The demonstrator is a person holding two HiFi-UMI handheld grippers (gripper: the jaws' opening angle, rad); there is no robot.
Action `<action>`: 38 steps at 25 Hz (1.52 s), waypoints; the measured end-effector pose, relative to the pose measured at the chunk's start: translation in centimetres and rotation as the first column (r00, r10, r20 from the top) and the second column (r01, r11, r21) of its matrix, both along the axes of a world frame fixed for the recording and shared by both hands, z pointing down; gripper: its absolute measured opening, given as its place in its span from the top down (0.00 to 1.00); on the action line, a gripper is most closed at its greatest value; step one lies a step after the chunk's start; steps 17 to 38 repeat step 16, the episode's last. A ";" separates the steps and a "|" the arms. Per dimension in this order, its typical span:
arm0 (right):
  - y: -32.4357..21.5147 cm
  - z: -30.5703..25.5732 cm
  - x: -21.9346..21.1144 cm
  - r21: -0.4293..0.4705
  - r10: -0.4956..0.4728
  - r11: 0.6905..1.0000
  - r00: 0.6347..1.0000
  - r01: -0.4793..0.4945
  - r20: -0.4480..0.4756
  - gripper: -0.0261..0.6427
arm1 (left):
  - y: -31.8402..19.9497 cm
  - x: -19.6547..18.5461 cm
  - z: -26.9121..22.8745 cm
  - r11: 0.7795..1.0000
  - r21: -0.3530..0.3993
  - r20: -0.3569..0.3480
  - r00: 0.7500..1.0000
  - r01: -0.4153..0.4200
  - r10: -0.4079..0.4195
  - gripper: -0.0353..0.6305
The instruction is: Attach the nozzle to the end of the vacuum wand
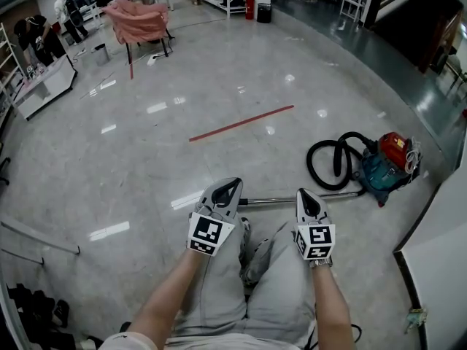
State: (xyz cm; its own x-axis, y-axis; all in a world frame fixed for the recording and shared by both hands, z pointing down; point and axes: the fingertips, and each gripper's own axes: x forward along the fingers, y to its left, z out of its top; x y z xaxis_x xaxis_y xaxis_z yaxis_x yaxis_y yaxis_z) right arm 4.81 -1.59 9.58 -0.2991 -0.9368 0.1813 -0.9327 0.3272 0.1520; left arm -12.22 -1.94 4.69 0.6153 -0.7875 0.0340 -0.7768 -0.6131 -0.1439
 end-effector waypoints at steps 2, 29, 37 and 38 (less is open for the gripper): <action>0.0 0.0 -0.1 -0.001 0.004 1.000 1.000 -0.004 0.000 0.96 | 0.0 0.3 0.1 1.000 -0.002 0.019 1.000 -0.011 0.011 0.93; -0.3 0.4 0.2 -0.017 0.007 1.000 1.000 -0.007 -0.004 0.96 | 0.1 0.9 0.3 1.000 0.003 0.038 0.999 -0.017 0.016 0.93; -0.3 0.4 0.2 -0.017 0.007 1.000 1.000 -0.007 -0.004 0.96 | 0.1 0.9 0.3 1.000 0.003 0.038 0.999 -0.017 0.016 0.93; -0.3 0.4 0.2 -0.017 0.007 1.000 1.000 -0.007 -0.004 0.96 | 0.1 0.9 0.3 1.000 0.003 0.038 0.999 -0.017 0.016 0.93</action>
